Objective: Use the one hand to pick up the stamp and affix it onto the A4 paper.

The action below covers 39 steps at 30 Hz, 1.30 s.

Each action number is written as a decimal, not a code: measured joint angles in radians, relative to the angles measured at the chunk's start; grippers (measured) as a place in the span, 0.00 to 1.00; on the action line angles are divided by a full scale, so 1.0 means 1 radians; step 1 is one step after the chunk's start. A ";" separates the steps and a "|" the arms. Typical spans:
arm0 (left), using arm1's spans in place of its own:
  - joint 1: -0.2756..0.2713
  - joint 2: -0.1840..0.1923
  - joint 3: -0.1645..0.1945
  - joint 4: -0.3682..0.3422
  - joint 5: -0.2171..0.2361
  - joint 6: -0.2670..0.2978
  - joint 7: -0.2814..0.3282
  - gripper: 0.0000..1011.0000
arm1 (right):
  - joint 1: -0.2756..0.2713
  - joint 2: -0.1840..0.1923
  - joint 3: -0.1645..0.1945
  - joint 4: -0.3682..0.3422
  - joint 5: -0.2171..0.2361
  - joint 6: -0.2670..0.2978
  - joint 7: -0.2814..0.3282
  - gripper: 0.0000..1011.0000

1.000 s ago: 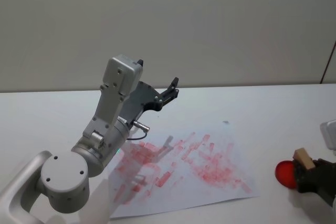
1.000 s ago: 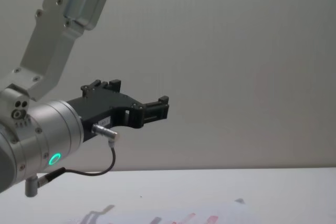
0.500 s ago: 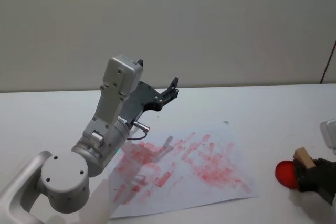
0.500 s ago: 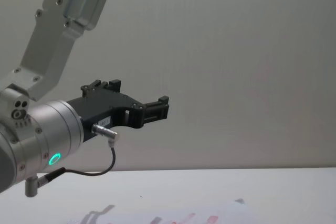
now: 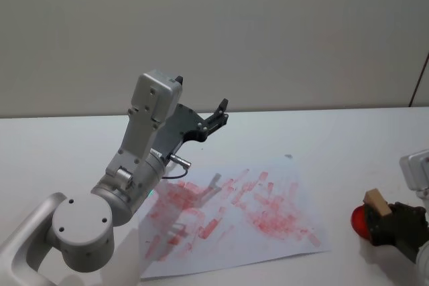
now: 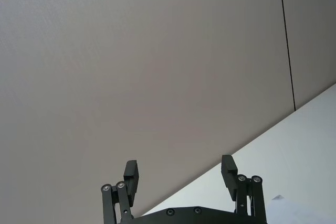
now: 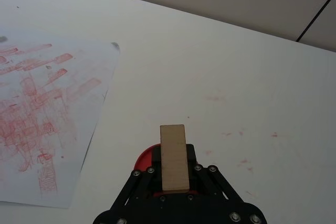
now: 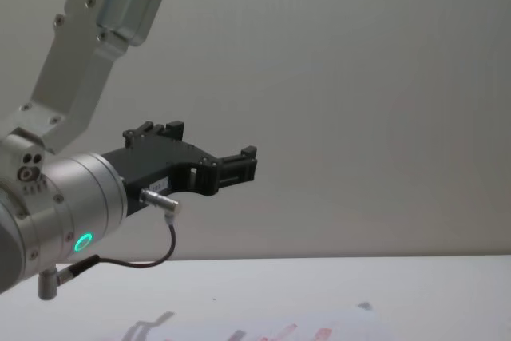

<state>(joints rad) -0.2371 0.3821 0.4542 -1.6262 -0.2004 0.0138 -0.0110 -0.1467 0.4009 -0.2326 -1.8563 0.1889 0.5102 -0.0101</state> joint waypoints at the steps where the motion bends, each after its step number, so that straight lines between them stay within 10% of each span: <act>1: 0.000 0.000 0.000 0.000 0.000 0.000 0.000 0.99 | 0.000 -0.001 0.000 0.000 0.000 -0.001 0.002 0.22; 10: 0.000 0.000 0.000 0.000 0.000 0.000 0.000 0.99 | -0.002 -0.006 -0.001 0.002 -0.001 -0.005 0.009 0.29; 30: 0.000 0.000 0.000 0.000 0.000 0.000 0.000 0.99 | -0.005 -0.010 -0.001 0.003 -0.003 -0.008 0.014 0.93; 39: 0.000 0.000 0.000 0.000 0.000 0.000 0.000 0.99 | -0.005 -0.011 -0.001 0.003 -0.003 -0.008 0.015 0.99</act>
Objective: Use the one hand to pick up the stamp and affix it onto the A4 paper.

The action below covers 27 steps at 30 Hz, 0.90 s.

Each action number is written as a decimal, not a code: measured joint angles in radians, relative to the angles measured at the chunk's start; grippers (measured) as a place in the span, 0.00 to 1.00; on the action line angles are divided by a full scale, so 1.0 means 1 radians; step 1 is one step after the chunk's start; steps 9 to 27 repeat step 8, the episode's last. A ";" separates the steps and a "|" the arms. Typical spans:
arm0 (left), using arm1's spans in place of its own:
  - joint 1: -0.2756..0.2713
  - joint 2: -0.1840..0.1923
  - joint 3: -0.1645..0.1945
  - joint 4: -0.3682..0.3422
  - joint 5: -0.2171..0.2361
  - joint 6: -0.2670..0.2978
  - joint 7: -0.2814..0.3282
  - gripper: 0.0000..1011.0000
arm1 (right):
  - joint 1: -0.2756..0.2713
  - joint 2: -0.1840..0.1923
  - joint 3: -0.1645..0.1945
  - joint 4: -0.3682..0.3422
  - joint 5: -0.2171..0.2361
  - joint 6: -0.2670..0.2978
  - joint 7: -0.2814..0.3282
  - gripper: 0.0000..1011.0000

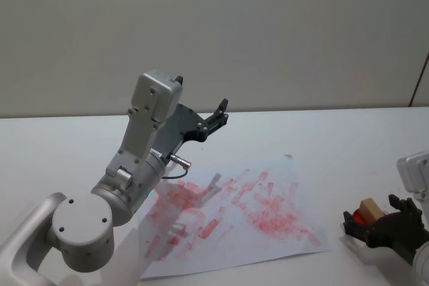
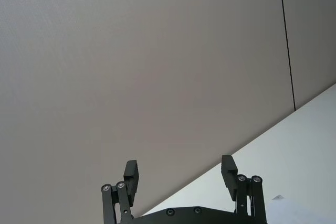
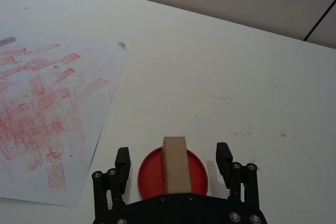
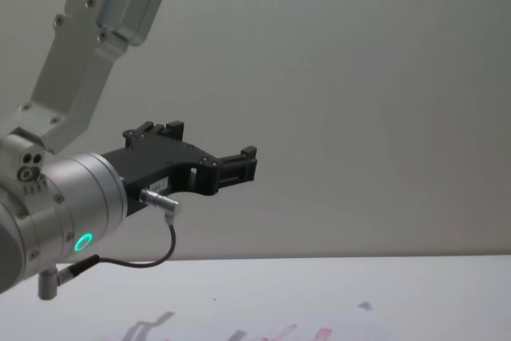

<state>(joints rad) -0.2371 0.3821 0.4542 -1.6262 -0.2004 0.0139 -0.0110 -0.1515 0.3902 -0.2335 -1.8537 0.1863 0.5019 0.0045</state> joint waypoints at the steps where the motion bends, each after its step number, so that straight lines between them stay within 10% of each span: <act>1: 0.000 0.000 0.000 0.000 0.000 0.000 0.000 0.99 | 0.000 0.000 0.000 0.000 0.000 0.000 0.000 0.99; 27: 0.000 0.000 0.000 0.000 0.000 0.000 0.000 0.99 | 0.000 0.000 0.000 0.000 0.000 0.000 0.000 0.99</act>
